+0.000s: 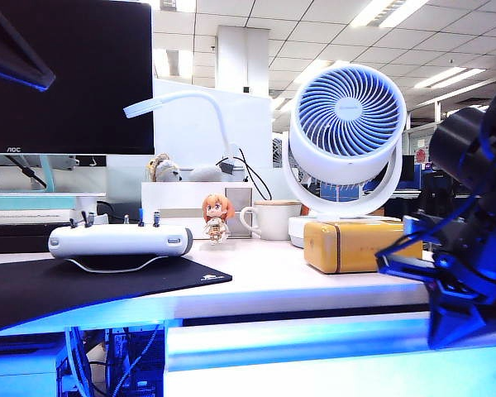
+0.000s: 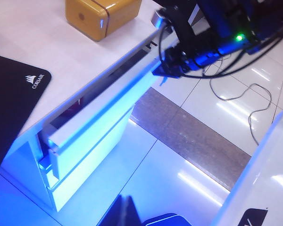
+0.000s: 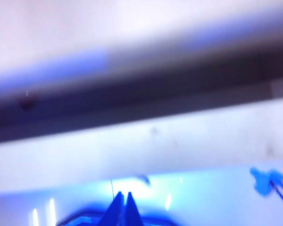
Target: Open the drawer, place the cleaning sponge inside, then close the drawer.
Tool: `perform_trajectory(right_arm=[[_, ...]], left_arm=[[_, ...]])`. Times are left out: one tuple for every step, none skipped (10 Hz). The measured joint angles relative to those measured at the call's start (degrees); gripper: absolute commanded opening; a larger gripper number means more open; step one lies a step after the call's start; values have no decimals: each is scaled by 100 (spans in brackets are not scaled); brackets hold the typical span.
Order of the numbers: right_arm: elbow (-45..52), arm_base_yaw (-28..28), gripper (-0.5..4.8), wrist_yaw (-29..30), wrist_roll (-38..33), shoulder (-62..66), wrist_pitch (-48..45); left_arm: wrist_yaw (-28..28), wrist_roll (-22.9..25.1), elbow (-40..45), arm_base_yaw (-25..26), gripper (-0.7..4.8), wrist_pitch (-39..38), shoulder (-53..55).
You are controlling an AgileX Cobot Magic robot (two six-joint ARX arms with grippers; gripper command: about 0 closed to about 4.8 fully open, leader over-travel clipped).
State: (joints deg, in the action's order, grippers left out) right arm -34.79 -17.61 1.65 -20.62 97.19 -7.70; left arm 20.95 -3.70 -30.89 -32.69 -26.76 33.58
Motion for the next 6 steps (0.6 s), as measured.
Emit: perform_trajectory(right_arm=[[-175,0,-8,-4,4,181,-387],[-175,0,-7,-11,4,223,-535],[-175,0,-7,-13,2,297,-667],[-175,2,-7,-15,-11,378,-772],[-175,2,-8,-15,-13,444,-833],[-260,0,-8,-13,-15,540,-850]], left_arm=[[0,0,0,0,-6,-2,2],[0,0,0,0,-6,-2,2],[2,0,0,0,-6,0,2],[2,0,0,0,-6,0,2],[2,0,0,0,-6,0,4],[2,0,0,0,-6,0,4]])
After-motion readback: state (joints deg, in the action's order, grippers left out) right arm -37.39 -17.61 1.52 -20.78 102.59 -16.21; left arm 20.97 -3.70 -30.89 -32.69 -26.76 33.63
